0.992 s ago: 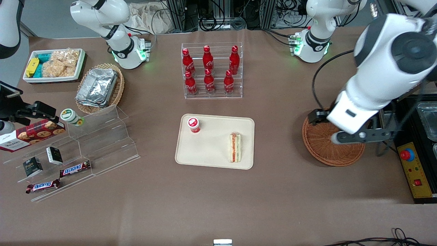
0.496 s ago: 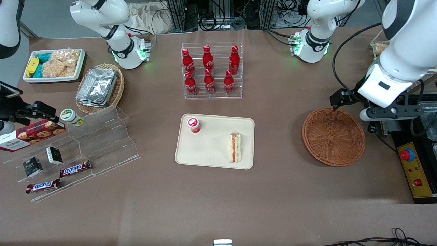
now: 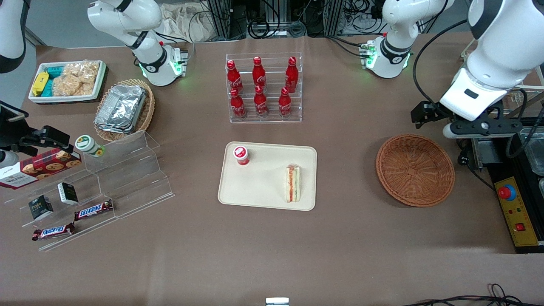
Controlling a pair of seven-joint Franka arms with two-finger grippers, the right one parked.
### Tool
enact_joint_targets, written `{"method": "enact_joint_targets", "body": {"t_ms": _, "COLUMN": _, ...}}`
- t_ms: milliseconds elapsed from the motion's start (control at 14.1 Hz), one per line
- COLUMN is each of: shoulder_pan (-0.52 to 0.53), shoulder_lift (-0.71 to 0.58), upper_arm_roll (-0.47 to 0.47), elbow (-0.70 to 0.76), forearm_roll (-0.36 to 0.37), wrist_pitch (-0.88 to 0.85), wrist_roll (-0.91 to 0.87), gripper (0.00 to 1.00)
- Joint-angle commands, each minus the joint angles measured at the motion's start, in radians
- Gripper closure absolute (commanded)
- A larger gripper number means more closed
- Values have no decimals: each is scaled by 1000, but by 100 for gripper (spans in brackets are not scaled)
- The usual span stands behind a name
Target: Place sandwich from basket to tray
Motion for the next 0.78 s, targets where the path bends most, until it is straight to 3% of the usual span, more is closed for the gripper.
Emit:
{"method": "enact_joint_targets", "body": {"t_ms": 0, "shoulder_pan": 17, "shoulder_lift": -25, "upper_arm_roll": 25, "elbow": 1, "forearm_roll": -22, "wrist_pitch": -12, "wrist_roll": 59, "gripper": 0}}
{"method": "enact_joint_targets", "body": {"t_ms": 283, "shoulder_pan": 7, "shoulder_lift": -21, "upper_arm_roll": 118, "elbow": 21, "forearm_roll": -23, "wrist_pitch": -41, "wrist_roll": 131, "gripper": 0}}
{"method": "enact_joint_targets", "body": {"t_ms": 567, "shoulder_pan": -333, "shoulder_lift": -16, "upper_arm_roll": 490, "elbow": 41, "forearm_roll": -25, "wrist_pitch": -67, "wrist_roll": 160, "gripper": 0}}
{"method": "enact_joint_targets", "body": {"t_ms": 709, "shoulder_pan": -388, "shoulder_lift": -16, "upper_arm_roll": 554, "elbow": 41, "forearm_roll": -23, "wrist_pitch": -67, "wrist_roll": 172, "gripper": 0}}
